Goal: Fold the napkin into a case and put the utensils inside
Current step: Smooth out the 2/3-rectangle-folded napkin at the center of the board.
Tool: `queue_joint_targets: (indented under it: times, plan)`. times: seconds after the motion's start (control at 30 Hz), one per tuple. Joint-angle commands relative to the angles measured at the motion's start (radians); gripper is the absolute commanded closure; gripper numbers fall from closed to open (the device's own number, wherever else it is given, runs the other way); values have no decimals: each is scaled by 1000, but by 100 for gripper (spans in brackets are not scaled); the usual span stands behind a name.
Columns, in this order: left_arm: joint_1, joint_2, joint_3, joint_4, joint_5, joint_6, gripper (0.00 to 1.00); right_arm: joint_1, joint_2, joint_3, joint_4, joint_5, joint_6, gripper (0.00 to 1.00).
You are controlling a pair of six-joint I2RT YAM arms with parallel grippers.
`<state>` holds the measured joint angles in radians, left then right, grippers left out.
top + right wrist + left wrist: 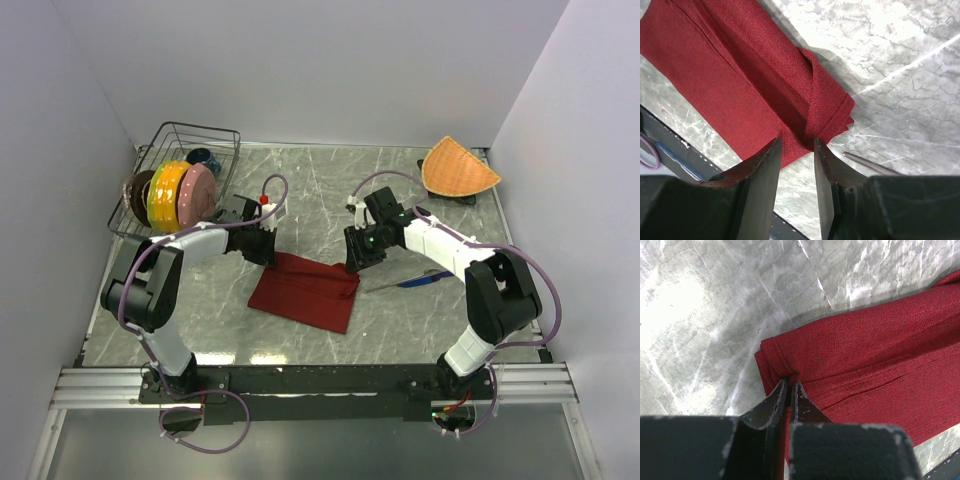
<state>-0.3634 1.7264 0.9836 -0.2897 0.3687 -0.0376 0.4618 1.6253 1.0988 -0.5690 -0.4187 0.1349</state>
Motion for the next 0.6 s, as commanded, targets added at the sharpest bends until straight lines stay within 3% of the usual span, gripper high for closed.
queue_joint_targets:
  times: [0.0,0.2,0.57]
  plan:
    - [-5,-14,-33,-26,-17,19,99,-5,-16,13,9,17,51,58]
    - [-5,-10,-29,-28,-13,21,99,-11,-22,56,-8,2,69,52]
    - [-5,-7,-31,-29,-8,24,99,-64,-93,-3,44,27,149,54]
